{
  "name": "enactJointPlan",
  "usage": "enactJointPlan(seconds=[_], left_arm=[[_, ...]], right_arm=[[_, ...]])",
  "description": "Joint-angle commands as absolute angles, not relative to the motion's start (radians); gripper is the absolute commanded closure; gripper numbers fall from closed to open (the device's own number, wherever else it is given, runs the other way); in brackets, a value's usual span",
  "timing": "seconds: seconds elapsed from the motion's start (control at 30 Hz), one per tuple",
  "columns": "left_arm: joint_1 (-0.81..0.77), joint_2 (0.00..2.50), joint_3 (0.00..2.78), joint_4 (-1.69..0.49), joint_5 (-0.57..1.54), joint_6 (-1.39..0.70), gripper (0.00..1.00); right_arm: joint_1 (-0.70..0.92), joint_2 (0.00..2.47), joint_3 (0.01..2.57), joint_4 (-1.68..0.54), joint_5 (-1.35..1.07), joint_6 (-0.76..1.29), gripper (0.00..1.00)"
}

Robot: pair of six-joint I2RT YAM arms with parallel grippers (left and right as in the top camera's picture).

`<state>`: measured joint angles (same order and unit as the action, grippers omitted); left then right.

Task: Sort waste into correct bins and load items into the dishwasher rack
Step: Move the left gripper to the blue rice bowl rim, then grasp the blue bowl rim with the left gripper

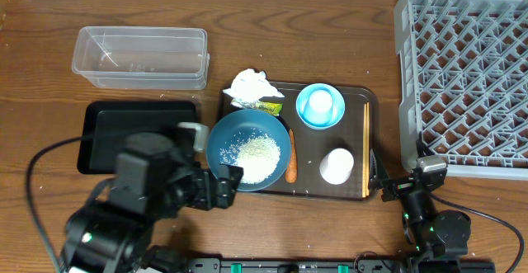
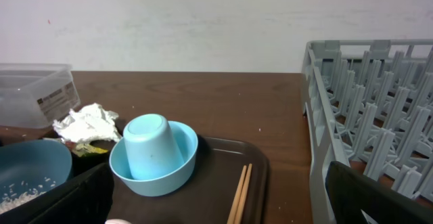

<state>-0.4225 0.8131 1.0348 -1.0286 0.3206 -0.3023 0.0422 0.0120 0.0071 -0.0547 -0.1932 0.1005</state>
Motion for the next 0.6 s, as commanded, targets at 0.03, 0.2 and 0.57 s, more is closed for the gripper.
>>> enactJointPlan(seconds=[0.03,0.2,0.57], left_arm=[[-0.616,0.894,1.051,-1.031,0.059,-0.384,0.02],[-0.839,1.018,1.051,-0.996,-0.112,-0.422,0.02],[-0.947,1.296,1.050,-0.802,-0.121,-0.421,0.02]], right_arm=[[0.034,0.007,0.006,-0.059,-0.191,0.088,0.01],[0.034,0.007,0.006,-0.059,-0.191,0.088,0.01],[0.034,0.007,0.006,-0.059,-0.191,0.088,0.01]])
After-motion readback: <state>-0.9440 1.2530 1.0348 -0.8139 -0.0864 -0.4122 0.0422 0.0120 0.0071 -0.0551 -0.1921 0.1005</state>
